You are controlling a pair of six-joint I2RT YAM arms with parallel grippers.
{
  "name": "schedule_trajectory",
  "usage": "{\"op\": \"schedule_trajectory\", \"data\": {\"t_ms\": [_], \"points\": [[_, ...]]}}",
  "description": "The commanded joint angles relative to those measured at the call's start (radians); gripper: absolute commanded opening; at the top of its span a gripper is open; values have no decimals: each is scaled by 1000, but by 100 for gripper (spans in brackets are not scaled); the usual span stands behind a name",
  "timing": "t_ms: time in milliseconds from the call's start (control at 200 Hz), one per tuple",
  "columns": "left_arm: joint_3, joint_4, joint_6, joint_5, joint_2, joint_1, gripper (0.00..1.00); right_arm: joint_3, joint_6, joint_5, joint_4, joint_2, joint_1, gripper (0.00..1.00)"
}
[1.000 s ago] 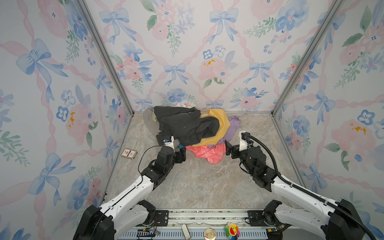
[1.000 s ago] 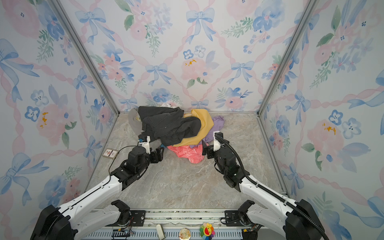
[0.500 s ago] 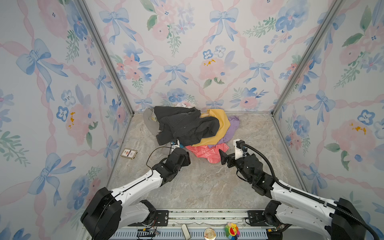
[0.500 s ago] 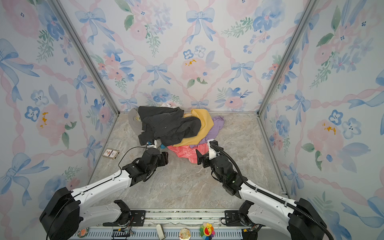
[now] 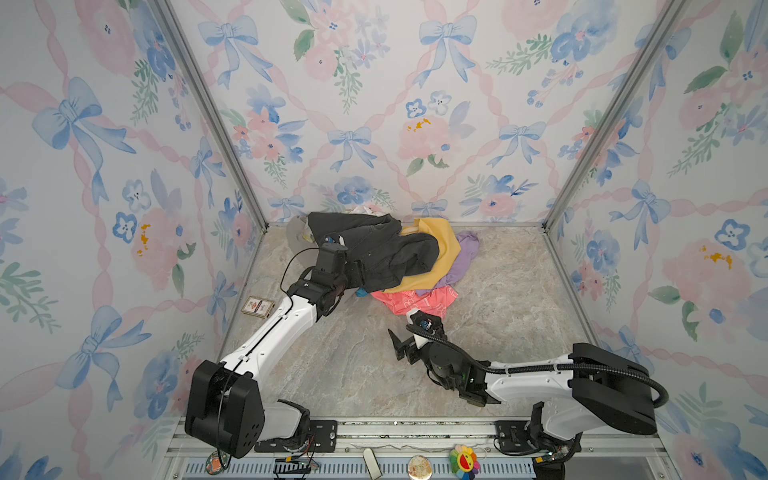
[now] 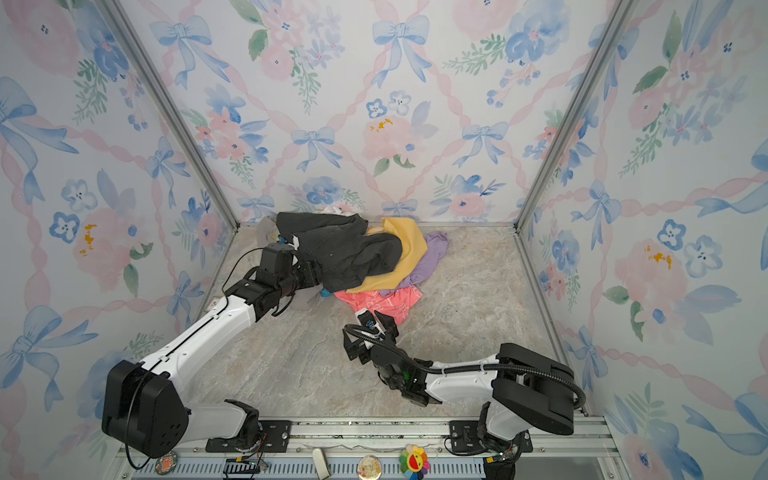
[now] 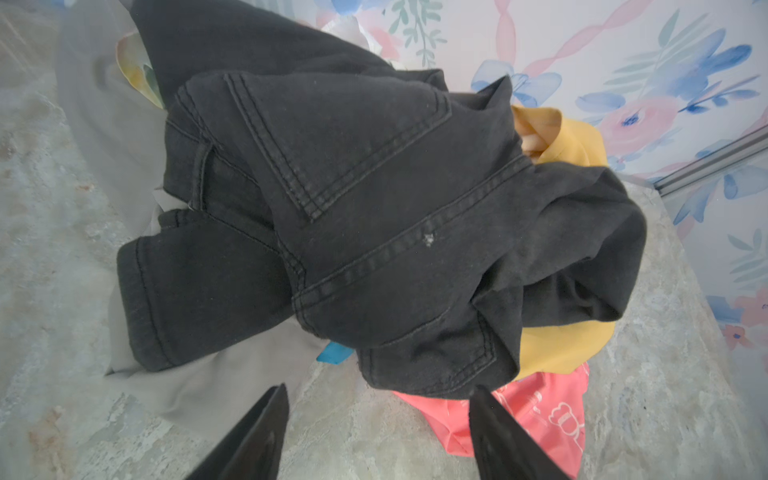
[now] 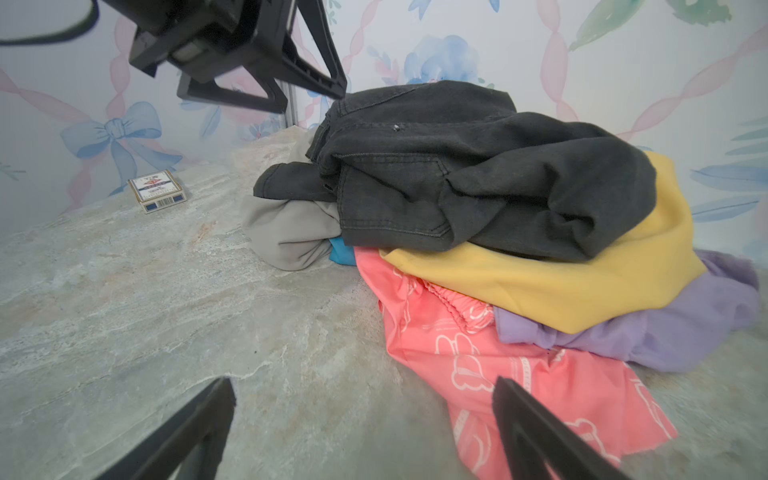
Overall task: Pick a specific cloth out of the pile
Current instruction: 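Move both grippers forward toward the front of the clothes pile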
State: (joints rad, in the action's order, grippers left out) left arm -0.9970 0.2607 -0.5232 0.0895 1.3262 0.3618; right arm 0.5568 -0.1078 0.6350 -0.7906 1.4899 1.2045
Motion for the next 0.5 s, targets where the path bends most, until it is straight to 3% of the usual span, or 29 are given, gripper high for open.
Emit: {"op": "schedule_trajectory", "data": {"t_ms": [0,85,285,495], "points": [[88,50,-2,35,-73,26,70,47,2,42,-32,-54,-19,100],[178,48,-59,103,-130,87,69,53,-36,30,83,-115,-49,100],[364,-55,-219,379,-214,344,68,11,-119,-47,238,-272,-152,100],[378,-98,-307,404,-84,373,64,11,-181,-129,372,-393,-248,99]]}}
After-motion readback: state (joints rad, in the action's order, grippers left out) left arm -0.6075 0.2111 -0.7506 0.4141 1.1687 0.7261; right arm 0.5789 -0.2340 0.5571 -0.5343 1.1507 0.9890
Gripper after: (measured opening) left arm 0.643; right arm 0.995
